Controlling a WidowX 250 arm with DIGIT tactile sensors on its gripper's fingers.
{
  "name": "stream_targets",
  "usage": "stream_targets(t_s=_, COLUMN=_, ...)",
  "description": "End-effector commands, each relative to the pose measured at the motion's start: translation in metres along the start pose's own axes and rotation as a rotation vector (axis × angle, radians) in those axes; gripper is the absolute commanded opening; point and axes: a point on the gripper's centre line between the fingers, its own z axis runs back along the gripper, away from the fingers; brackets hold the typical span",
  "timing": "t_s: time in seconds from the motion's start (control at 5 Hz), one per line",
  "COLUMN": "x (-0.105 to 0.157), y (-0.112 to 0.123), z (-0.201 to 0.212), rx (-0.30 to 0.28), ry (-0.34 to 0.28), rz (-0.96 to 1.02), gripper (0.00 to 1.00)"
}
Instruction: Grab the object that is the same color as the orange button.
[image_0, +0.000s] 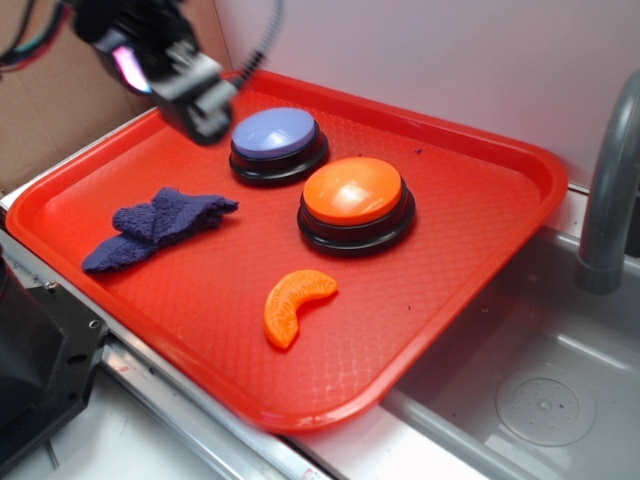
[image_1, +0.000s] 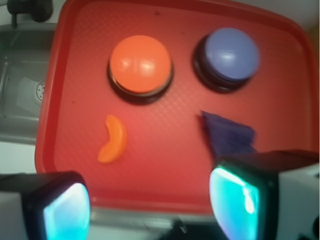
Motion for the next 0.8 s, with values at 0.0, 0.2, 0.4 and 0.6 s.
stream_targets(t_s=0.0, x=0.020, y=-0.024, z=-0.052, rx=-0.083, ry=-0.062, rz=-0.077, gripper=1.00)
stream_targets(t_s=0.2, x=0.022, y=-0.028, z=-0.068, rx=-0.032, ry=-0.023, rz=-0.081, gripper=1.00)
stream_targets(t_s=0.4, x=0.022, y=-0.034, z=-0.088, rx=0.002, ry=0.007, rz=-0.090, gripper=1.00)
stream_targets(t_s=0.6, x=0.021, y=-0.031, z=-0.101, rx=-0.016, ry=0.017, rz=-0.077, gripper=1.00)
